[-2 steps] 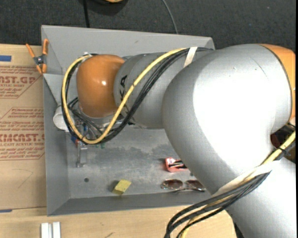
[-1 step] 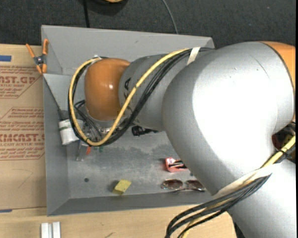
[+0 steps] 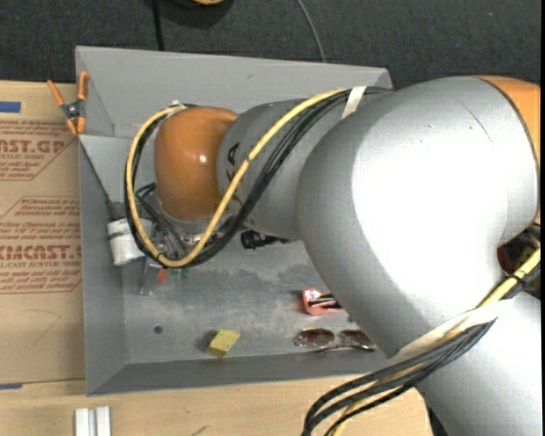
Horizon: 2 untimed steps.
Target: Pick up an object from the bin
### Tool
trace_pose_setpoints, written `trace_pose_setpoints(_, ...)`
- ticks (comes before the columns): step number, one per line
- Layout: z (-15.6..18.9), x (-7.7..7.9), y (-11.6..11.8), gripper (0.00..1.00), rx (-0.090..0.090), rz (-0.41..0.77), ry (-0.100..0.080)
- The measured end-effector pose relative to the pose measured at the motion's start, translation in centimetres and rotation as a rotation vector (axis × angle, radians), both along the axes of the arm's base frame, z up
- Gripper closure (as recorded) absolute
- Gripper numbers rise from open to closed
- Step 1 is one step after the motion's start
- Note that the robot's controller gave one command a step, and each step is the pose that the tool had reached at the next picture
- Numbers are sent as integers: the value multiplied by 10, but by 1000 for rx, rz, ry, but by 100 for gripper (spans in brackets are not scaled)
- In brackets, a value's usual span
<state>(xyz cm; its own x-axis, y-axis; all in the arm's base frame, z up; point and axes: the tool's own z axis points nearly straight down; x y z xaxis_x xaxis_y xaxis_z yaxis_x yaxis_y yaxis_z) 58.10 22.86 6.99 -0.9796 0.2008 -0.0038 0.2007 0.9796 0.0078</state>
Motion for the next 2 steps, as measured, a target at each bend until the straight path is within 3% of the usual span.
trace_pose_setpoints(2, 17, -2, 0, 100, -1, 0, 5)
